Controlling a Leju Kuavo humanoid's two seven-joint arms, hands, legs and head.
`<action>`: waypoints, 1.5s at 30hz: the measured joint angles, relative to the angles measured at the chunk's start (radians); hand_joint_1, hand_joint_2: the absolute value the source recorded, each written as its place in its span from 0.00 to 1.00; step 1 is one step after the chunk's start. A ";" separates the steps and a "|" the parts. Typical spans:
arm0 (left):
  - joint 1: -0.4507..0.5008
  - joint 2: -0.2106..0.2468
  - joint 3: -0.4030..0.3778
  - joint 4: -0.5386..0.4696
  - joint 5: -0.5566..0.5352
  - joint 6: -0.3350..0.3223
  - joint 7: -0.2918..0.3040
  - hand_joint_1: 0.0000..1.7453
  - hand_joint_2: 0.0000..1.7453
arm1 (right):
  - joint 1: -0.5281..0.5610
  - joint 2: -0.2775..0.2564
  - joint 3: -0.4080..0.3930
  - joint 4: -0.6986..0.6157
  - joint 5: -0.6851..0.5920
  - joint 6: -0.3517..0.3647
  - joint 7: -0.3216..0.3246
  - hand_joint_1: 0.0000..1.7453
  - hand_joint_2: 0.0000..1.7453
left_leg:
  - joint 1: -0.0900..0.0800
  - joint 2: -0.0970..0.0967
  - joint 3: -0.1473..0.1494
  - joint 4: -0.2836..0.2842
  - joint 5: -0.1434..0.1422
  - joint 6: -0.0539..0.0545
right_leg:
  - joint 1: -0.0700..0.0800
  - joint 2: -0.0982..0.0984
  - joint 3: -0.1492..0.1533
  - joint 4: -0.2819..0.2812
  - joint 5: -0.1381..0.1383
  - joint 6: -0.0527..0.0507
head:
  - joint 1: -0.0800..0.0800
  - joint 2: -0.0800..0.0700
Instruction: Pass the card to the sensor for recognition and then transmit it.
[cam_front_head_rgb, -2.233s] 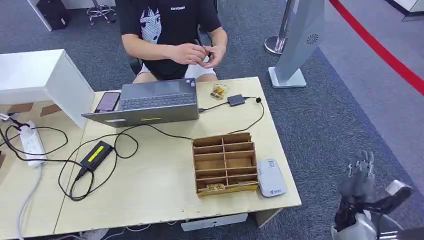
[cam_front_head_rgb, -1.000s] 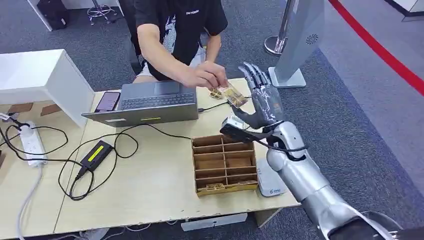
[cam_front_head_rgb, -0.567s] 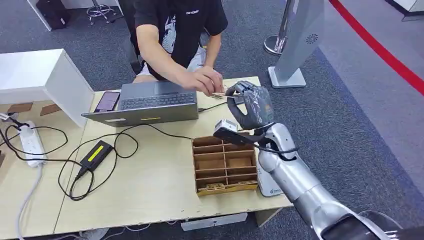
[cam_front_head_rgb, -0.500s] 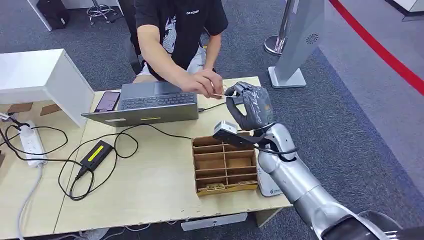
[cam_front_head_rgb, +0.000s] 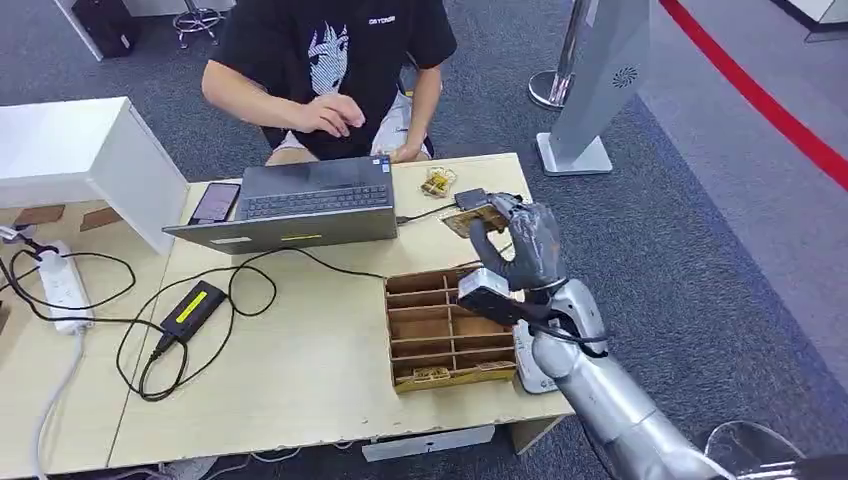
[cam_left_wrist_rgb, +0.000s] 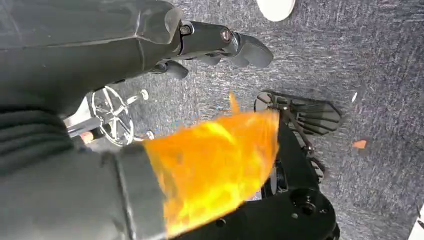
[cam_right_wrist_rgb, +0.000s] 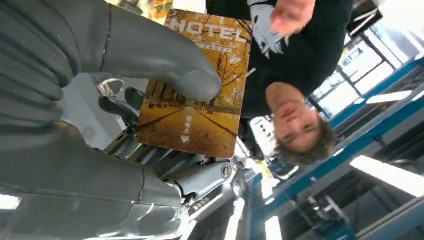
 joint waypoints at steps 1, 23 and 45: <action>0.002 0.000 0.002 0.000 0.000 0.000 -0.003 0.00 1.00 | 0.023 -0.011 -0.017 -0.023 -0.011 0.003 -0.003 1.00 1.00 | 0.000 0.000 0.000 0.000 -0.001 -0.001 | 0.000 0.000 0.000 0.000 0.000 0.000 | -0.001 0.000; 0.026 -0.012 0.126 0.000 0.000 0.009 -0.029 0.00 1.00 | 0.526 -0.222 -0.320 -0.251 0.097 0.165 -0.012 1.00 1.00 | 0.000 -0.002 0.001 0.000 -0.005 0.002 | 0.000 -0.004 0.003 -0.002 -0.003 0.003 | -0.001 0.000; 0.023 -0.012 0.127 0.000 0.000 0.012 -0.002 0.00 1.00 | 0.429 -0.259 -0.161 -0.118 0.333 0.132 0.159 1.00 1.00 | 0.000 -0.002 0.001 0.000 -0.005 0.002 | 0.000 -0.004 0.003 -0.001 -0.003 0.003 | 0.000 0.000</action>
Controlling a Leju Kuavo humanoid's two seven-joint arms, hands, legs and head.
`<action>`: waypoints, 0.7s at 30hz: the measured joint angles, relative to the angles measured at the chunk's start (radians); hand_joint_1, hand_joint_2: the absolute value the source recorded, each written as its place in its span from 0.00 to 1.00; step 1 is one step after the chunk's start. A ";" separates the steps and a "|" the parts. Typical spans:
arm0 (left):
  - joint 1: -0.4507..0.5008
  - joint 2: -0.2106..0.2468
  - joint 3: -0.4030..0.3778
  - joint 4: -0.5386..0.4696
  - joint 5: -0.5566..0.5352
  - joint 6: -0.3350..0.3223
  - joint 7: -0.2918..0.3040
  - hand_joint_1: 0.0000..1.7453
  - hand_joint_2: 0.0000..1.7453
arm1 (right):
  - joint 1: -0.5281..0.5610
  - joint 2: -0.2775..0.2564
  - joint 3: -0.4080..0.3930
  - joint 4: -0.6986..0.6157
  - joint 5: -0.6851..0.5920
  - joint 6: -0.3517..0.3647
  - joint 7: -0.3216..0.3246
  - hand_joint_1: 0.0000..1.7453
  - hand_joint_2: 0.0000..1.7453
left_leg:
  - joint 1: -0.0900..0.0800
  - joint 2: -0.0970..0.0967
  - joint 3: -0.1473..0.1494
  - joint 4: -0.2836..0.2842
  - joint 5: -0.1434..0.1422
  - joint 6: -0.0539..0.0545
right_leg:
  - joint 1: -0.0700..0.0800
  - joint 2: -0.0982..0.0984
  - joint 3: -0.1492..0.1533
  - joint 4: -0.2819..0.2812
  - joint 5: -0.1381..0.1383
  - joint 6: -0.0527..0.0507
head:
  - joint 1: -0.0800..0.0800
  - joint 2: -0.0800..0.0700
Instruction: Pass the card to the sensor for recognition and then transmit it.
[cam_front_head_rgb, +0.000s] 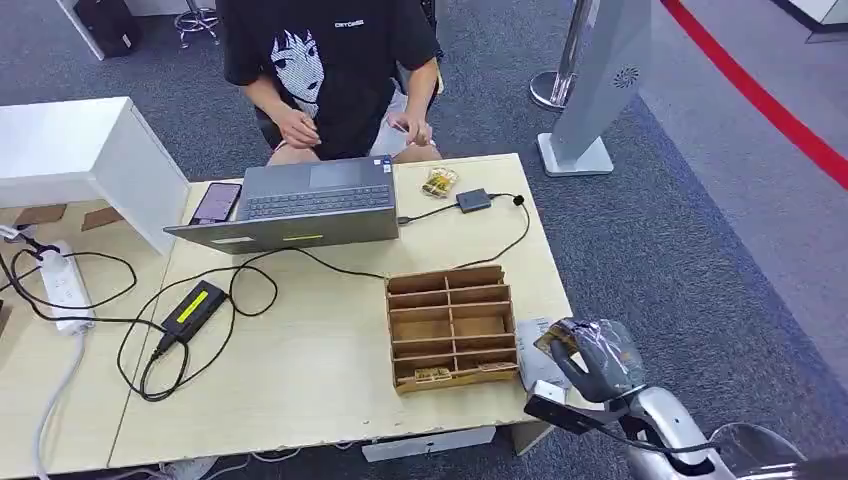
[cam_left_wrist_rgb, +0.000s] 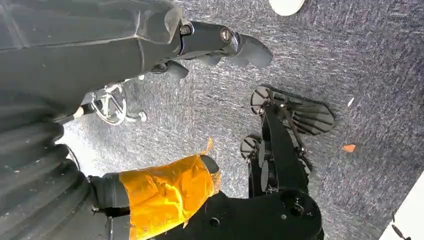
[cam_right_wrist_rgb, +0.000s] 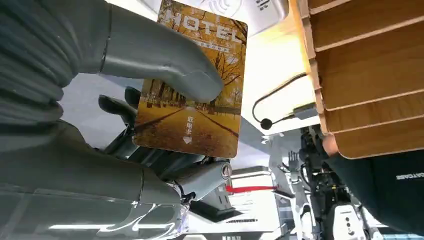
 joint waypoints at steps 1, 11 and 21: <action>0.000 0.000 0.000 0.000 0.000 0.000 0.001 0.00 1.00 | -0.001 -0.003 0.006 0.002 0.014 -0.007 0.014 1.00 1.00 | 0.000 0.000 0.000 0.000 0.000 0.000 | 0.000 0.000 0.000 0.000 0.000 0.000 | 0.000 0.000; 0.000 0.000 0.000 0.000 0.000 0.003 0.003 0.00 1.00 | -0.005 -0.036 0.038 0.006 0.111 -0.053 0.105 1.00 1.00 | 0.000 0.000 0.000 0.000 0.000 0.000 | 0.000 0.000 0.000 0.000 0.000 0.000 | 0.000 0.000; 0.000 0.000 0.000 0.000 0.000 0.003 0.010 0.00 1.00 | -0.024 -0.057 0.075 0.006 0.141 -0.006 0.121 1.00 1.00 | 0.000 0.000 0.000 0.000 0.000 0.000 | 0.000 0.000 0.000 0.000 0.000 0.000 | 0.000 0.000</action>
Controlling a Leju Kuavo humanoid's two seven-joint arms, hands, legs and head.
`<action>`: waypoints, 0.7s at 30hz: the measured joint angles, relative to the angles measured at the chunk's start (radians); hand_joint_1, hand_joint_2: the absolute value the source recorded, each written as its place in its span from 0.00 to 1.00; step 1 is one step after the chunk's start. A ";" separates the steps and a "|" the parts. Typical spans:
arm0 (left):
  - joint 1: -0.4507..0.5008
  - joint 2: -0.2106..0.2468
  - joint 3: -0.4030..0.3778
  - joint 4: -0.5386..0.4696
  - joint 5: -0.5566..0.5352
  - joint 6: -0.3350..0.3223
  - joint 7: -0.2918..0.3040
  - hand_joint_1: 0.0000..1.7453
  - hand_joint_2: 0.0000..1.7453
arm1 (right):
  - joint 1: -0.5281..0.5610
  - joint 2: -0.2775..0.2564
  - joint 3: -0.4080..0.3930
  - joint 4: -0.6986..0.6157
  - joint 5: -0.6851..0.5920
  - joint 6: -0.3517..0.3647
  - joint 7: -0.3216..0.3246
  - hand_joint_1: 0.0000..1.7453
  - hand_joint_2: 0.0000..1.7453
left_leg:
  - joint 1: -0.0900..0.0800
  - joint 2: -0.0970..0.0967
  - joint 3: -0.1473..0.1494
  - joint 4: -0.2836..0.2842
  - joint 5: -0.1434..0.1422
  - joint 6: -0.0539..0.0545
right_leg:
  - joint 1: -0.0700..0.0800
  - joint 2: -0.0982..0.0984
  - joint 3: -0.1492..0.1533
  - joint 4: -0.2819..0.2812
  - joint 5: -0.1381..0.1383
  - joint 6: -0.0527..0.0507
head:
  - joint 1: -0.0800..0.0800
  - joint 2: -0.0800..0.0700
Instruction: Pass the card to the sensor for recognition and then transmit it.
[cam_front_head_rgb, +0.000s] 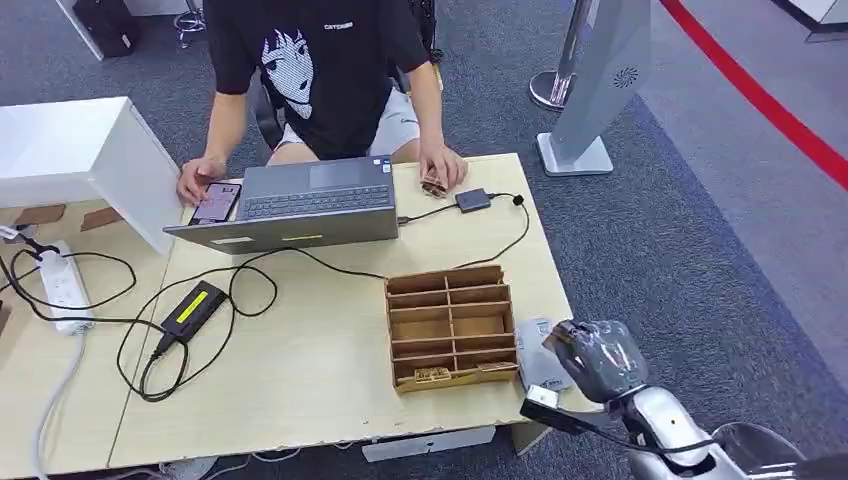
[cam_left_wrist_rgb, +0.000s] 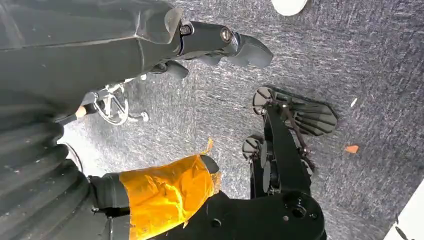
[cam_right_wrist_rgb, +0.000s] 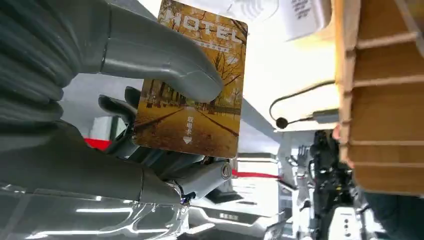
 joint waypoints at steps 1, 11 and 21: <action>0.000 0.000 0.000 0.000 0.000 0.000 0.000 0.00 1.00 | -0.004 -0.002 0.005 0.000 0.000 0.005 0.000 1.00 1.00 | 0.000 0.000 0.000 0.000 0.000 0.000 | 0.000 0.000 0.000 0.000 0.000 0.000 | 0.000 0.000; 0.000 0.000 0.000 0.000 0.000 -0.001 0.001 0.00 1.00 | -0.037 -0.027 0.054 -0.001 -0.011 0.029 0.008 1.00 1.00 | 0.000 0.000 0.000 0.000 0.000 0.000 | 0.000 0.000 0.000 0.000 0.000 0.000 | 0.000 0.000; 0.000 0.000 0.000 0.000 0.000 -0.001 0.001 0.00 1.00 | -0.069 -0.079 0.061 -0.090 0.034 -0.059 0.041 1.00 1.00 | 0.000 0.000 0.000 0.000 0.000 0.000 | 0.000 0.000 0.000 0.000 0.000 0.000 | 0.000 0.000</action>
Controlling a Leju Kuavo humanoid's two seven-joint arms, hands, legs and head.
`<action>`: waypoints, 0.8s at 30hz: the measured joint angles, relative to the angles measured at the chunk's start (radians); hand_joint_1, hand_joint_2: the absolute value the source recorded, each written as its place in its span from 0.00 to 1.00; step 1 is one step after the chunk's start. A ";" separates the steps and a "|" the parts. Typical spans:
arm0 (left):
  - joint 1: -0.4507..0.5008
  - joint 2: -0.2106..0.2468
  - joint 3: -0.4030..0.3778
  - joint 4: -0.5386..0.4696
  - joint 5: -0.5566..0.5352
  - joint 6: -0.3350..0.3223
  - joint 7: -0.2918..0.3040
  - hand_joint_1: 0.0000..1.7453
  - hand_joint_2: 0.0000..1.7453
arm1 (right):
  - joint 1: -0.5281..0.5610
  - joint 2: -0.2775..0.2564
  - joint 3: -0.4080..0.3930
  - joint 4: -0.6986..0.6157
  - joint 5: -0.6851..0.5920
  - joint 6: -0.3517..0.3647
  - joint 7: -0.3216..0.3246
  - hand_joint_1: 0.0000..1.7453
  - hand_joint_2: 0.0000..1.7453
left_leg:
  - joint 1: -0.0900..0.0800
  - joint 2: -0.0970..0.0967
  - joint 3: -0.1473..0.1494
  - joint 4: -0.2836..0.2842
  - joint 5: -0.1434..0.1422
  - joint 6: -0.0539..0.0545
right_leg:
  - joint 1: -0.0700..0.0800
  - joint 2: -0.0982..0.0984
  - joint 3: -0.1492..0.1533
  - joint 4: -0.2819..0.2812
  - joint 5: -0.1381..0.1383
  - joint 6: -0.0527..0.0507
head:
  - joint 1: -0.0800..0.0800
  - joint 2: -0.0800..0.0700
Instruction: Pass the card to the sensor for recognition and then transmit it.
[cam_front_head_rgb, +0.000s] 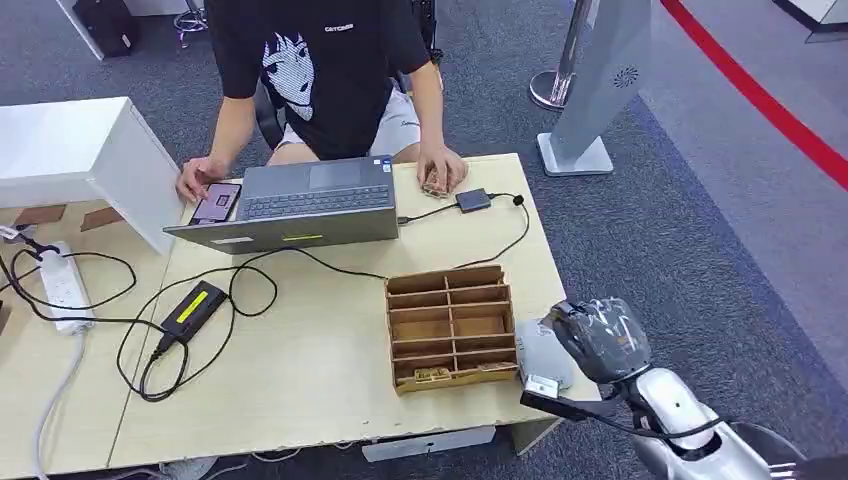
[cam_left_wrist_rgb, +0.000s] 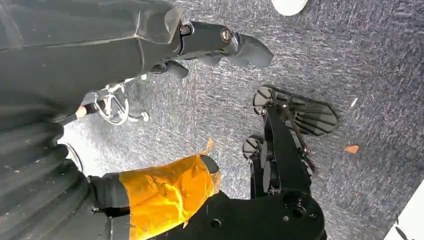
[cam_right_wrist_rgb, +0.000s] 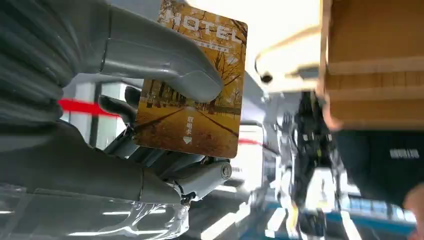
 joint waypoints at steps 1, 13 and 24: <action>0.000 0.000 0.000 0.000 0.000 0.000 0.000 0.00 1.00 | -0.004 -0.004 -0.003 -0.017 0.006 -0.015 0.002 1.00 1.00 | 0.000 0.000 0.000 0.000 0.000 0.000 | 0.000 0.000 0.000 0.000 0.000 0.000 | 0.000 0.000; -0.016 0.009 -0.014 0.000 -0.025 -0.010 0.005 0.00 1.00 | -0.315 0.050 0.042 -0.099 -0.215 0.185 -0.130 1.00 1.00 | 0.000 0.005 0.000 0.000 0.002 -0.002 | 0.000 0.005 0.000 0.002 0.003 -0.003 | 0.000 0.000; -0.040 0.021 -0.076 0.000 -0.059 -0.026 0.022 0.00 1.00 | -0.760 0.347 0.254 0.282 -0.338 0.401 -0.063 1.00 1.00 | 0.001 0.003 0.001 0.000 0.007 -0.004 | 0.001 0.004 -0.002 0.005 0.004 -0.004 | 0.000 0.000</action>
